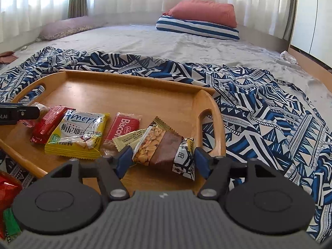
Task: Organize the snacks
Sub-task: 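Open the left tool to drop the pink packet while the right tool releases the wafer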
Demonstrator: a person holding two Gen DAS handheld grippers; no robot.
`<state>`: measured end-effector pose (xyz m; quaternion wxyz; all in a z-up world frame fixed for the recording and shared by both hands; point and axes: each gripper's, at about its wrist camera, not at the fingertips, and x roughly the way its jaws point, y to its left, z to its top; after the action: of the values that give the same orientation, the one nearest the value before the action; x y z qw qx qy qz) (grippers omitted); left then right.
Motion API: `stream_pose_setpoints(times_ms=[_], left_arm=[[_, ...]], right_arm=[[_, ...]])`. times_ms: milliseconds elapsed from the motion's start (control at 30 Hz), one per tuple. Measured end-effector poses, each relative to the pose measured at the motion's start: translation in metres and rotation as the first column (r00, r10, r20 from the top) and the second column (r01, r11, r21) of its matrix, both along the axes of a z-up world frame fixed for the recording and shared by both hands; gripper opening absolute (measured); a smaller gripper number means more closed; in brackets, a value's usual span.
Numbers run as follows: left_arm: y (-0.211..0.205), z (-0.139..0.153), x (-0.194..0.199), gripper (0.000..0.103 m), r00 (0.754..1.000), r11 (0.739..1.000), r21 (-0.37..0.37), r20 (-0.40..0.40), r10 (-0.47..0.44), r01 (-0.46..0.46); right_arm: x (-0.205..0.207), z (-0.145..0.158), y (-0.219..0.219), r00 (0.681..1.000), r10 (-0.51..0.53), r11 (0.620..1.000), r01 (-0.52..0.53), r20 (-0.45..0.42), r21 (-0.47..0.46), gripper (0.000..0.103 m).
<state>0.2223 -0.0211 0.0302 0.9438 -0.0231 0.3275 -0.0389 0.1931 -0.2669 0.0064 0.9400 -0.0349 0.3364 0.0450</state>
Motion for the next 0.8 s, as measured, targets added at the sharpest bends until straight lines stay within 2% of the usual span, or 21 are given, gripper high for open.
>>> stream_pose_setpoints(times_ms=[167, 333, 533, 800], left_arm=[[0.002, 0.009, -0.011, 0.077, 0.999, 1.000, -0.009, 0.025, -0.021, 0.021], [0.001, 0.021, -0.029, 0.088, 0.997, 0.998, -0.003, 0.055, -0.056, 0.057], [0.007, 0.031, -0.054, 0.098, 0.994, 0.996, -0.030, 0.073, -0.081, 0.083], [0.016, 0.038, -0.095, 0.101, 0.991, 0.994, -0.038, 0.092, -0.102, 0.106]], right_arm=[[-0.007, 0.006, -0.002, 1.000, -0.004, 1.000, 0.004, 0.018, 0.019, 0.083], [-0.017, 0.015, -0.004, 0.999, -0.013, 0.999, 0.012, 0.039, 0.033, 0.087], [-0.039, 0.024, -0.002, 0.997, -0.027, 0.999, 0.024, 0.067, 0.040, 0.091], [-0.076, 0.028, 0.012, 0.995, -0.021, 0.999, 0.016, 0.093, 0.049, 0.097]])
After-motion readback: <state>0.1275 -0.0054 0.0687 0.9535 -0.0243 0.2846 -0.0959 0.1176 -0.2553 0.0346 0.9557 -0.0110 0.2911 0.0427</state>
